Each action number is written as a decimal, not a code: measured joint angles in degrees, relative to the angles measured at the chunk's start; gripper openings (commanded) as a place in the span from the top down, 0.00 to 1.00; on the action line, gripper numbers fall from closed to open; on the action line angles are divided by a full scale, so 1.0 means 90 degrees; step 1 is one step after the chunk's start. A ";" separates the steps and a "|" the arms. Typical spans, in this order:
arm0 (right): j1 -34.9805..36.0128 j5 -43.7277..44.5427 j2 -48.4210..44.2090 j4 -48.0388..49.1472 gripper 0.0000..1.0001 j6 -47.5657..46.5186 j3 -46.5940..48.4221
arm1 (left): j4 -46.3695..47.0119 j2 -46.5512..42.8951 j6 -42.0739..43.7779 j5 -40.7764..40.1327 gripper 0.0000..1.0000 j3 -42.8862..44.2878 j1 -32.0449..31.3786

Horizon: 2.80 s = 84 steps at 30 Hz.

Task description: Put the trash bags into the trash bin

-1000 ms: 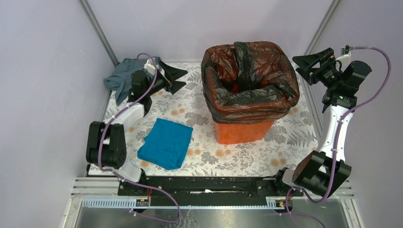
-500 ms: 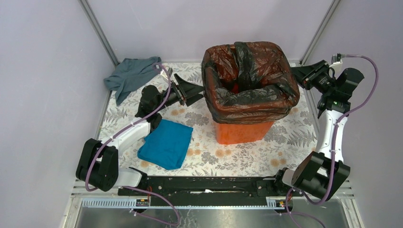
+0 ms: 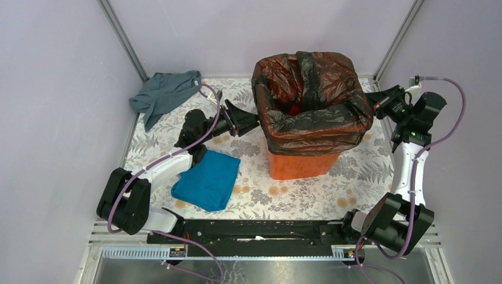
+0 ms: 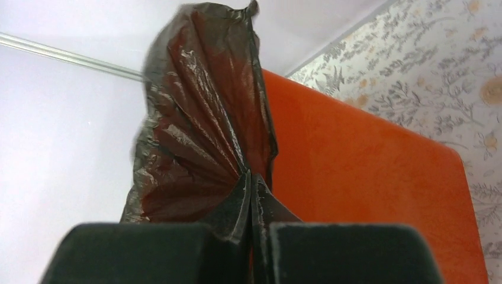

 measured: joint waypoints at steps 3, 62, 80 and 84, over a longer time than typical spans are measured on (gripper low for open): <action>0.0015 0.0092 -0.0005 0.0005 1.00 -0.0058 -0.0340 | 0.0007 0.0097 -0.0022 -0.0034 0.47 0.0000 -0.0068; 0.0731 0.5338 -0.0143 -0.4398 0.09 -0.3024 0.1870 | -0.3497 -0.0248 0.2443 -0.0952 0.98 0.0695 -0.0765; 0.5484 0.5513 0.2346 -0.5870 0.29 -0.5068 0.5425 | -0.3475 -0.0165 0.2453 -0.0741 0.92 0.0697 -0.0765; 0.5816 0.5982 0.3116 -0.5921 0.31 -0.5187 0.5642 | -0.3475 -0.0170 0.2446 -0.0738 0.91 0.0702 -0.0765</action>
